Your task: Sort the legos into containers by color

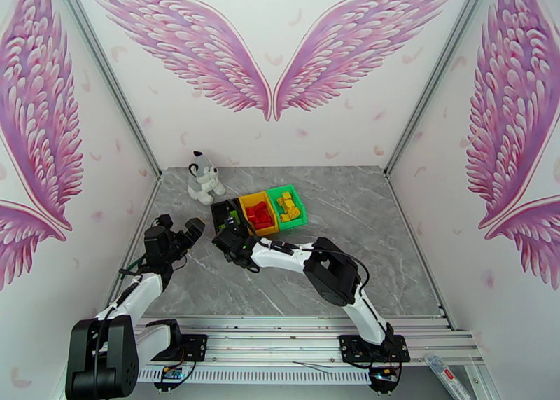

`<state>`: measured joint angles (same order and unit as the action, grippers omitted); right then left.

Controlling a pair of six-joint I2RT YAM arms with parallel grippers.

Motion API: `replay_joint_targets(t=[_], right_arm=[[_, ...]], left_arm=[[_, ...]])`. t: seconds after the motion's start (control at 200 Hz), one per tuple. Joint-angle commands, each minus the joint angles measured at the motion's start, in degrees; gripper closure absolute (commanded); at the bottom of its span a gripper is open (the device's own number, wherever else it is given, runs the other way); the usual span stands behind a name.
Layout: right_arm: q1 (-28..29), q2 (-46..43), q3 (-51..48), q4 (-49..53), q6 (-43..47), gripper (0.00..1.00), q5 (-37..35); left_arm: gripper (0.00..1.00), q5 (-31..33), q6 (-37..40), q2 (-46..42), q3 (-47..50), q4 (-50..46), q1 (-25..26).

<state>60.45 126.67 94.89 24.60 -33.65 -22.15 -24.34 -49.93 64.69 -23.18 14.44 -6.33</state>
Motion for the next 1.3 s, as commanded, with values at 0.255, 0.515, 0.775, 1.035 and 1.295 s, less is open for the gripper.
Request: replay_joint_targets(t=[0.255,0.515,0.775,1.035,1.295], right_arm=[[0.43,-3.53,-1.50,-0.49,-0.72,0.71,-1.26],[0.28,-7.89,-2.86,-0.83,0.64,0.71,-2.56],[-2.23,-7.10,2.15,1.51,1.99,0.70,-3.66],[-5.00,-0.86,14.68,5.43,3.74,0.66,-1.40],[-6.04,4.28,25.97,10.49,5.61,0.43,-0.31]], left_arm=[[0.01,-0.96,-0.08,0.30,0.68,0.58,0.25],[0.01,-0.97,0.83,-2.36,-0.02,-0.61,2.10],[0.01,-0.84,0.81,-3.58,-0.39,-0.81,3.07],[0.01,0.00,-0.12,-6.01,0.92,-1.78,0.53],[0.01,-1.22,-0.51,-6.07,1.22,-1.34,-0.79]])
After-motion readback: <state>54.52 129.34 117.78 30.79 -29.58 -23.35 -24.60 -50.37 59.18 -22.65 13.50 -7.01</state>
